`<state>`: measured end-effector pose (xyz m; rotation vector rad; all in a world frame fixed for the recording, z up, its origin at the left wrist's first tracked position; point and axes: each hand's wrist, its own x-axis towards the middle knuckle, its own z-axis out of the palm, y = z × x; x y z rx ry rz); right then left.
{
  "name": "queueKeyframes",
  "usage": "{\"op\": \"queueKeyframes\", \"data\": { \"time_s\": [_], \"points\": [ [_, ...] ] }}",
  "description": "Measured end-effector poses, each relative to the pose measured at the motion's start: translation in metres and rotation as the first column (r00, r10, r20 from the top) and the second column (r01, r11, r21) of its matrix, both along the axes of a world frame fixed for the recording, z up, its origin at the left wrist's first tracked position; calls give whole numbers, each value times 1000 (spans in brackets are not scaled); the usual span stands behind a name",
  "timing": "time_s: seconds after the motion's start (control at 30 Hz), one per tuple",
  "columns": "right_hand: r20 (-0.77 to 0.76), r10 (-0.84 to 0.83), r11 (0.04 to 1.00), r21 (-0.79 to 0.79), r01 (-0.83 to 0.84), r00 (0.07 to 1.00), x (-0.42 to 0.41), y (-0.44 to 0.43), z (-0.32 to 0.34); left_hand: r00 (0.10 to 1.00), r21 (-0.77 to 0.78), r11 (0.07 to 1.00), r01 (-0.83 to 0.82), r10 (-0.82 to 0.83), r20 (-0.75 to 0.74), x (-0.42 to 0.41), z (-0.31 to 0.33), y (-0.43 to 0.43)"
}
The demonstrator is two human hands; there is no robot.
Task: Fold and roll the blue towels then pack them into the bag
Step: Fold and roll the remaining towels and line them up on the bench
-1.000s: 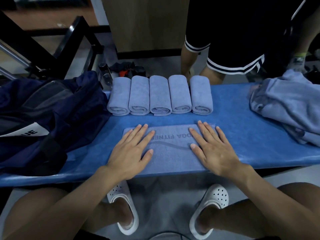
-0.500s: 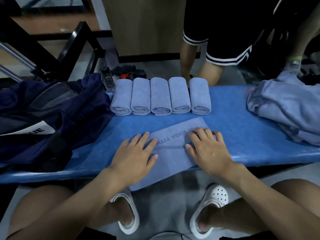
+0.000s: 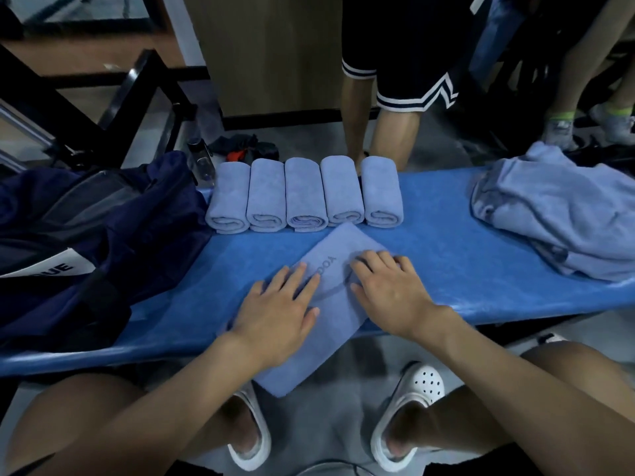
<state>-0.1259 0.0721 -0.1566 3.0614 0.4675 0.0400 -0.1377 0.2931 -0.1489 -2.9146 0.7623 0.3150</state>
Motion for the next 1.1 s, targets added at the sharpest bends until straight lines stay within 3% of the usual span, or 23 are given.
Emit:
{"op": "queueKeyframes", "data": {
  "time_s": [0.13,0.23,0.3,0.53,0.7,0.87,1.03,1.1],
  "points": [
    [-1,41,999,13,-41,999,4,3,6,994,-75,997,27,-19,108,4,2,-1],
    [17,-47,999,-2,47,999,-6,2,6,997,-133,988,80,-79,16,21,1,-1],
    [-13,-53,998,21,53,999,-10,1,3,995,-83,992,91,-93,-25,22,-2,-1],
    [-110,78,990,122,-65,991,11,14,11,984,69,997,35,-46,172,7,3,7],
    [-39,41,991,128,-36,998,4,16,10,983,-52,997,53,-42,178,17,-1,13],
    [-85,48,984,172,-32,995,7,21,6,994,-53,998,23,-17,109,14,-6,16],
    [-167,149,977,176,-119,975,22,33,10,982,-72,997,-26,39,183,10,1,19],
    [-175,118,972,221,-78,977,26,36,12,976,-132,990,-43,70,206,15,3,22]
  ]
}}
